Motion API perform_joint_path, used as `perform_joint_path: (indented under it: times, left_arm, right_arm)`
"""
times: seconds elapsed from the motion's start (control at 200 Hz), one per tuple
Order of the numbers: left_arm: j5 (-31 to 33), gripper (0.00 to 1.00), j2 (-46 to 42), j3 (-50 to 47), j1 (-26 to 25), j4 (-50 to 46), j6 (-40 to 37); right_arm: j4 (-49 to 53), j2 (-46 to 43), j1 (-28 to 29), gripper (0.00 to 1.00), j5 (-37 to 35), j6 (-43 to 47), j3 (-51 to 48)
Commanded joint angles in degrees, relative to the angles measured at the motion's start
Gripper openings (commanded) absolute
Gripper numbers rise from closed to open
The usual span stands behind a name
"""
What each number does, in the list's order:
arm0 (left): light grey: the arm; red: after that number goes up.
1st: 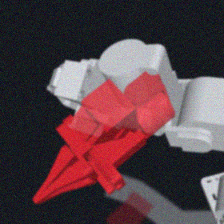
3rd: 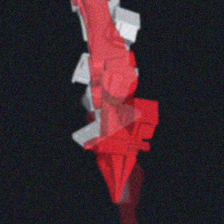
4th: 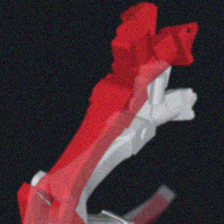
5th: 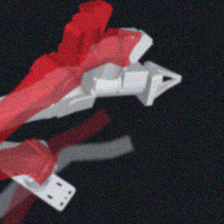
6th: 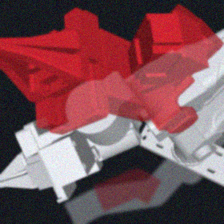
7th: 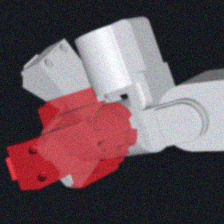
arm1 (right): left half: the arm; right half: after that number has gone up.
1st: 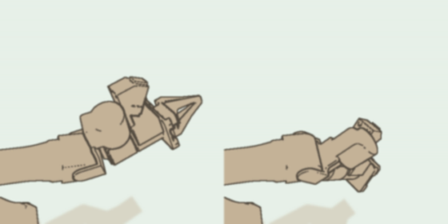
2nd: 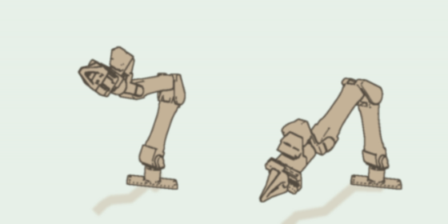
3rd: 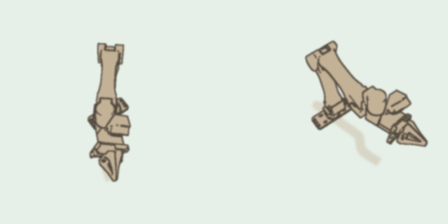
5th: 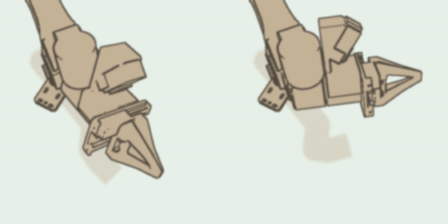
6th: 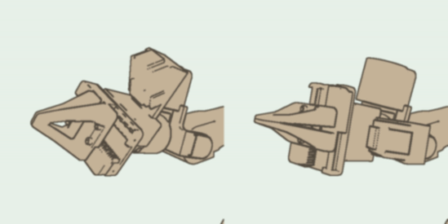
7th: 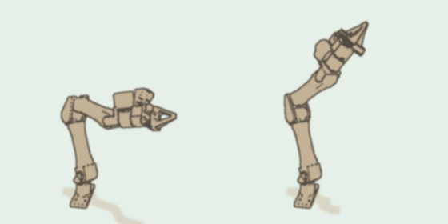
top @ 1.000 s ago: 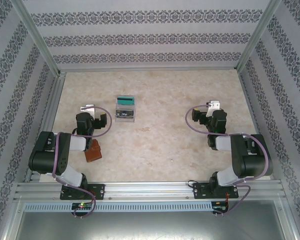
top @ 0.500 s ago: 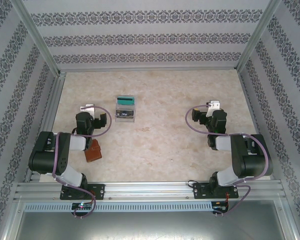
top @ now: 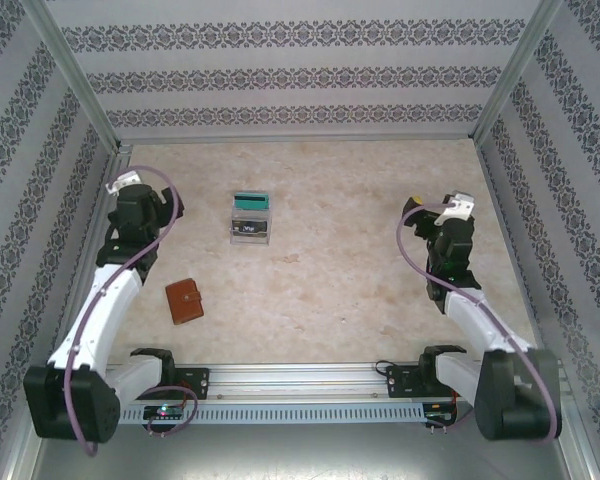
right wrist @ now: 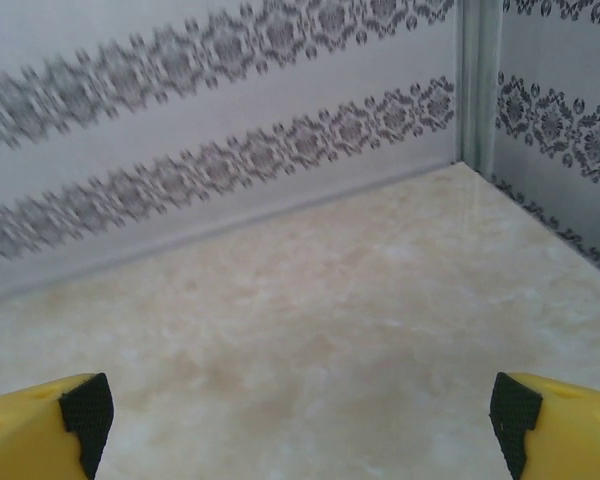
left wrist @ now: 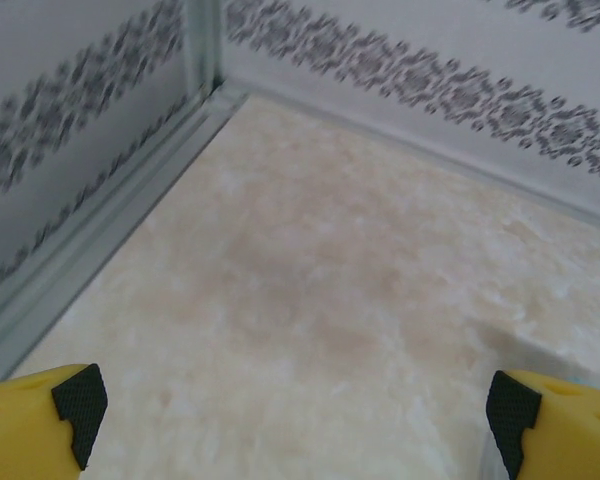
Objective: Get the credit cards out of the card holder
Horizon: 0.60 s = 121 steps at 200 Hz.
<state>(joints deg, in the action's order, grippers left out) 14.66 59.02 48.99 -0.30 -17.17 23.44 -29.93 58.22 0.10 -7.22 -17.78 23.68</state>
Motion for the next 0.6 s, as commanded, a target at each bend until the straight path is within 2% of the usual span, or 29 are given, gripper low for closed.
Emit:
perform_joint_path:
  times: [0.0,0.065,0.21,0.36,0.445,0.6]
  left_arm:
    - [-2.35,0.99,-3.68,0.16,0.69,-23.98,14.19]
    - [-2.66,0.99,-6.36,-1.83,0.66,-29.91,19.68]
    - [-6.57,1.00,-11.68,-9.24,0.65,-35.16,26.04]
    - [-14.36,0.97,-13.31,-18.04,0.65,-27.65,27.02]
    - [-17.42,0.94,-11.29,-21.22,0.65,-22.15,26.79]
    - [-20.09,0.93,-5.52,-22.93,0.41,-14.76,21.72]
  right_arm:
    - [4.82,-3.30,-0.18,0.98,4.66,-11.55,0.71]
    - [9.76,-3.48,0.50,0.98,8.53,-12.90,3.70]
    - [20.33,-4.30,5.53,0.98,9.29,-12.79,9.49]
    - [25.46,-4.01,11.91,0.98,9.82,-12.18,12.47]
    - [30.37,-2.63,15.63,0.98,7.20,-11.84,15.09]
    - [35.33,-0.40,20.88,0.98,6.46,-11.21,18.29]
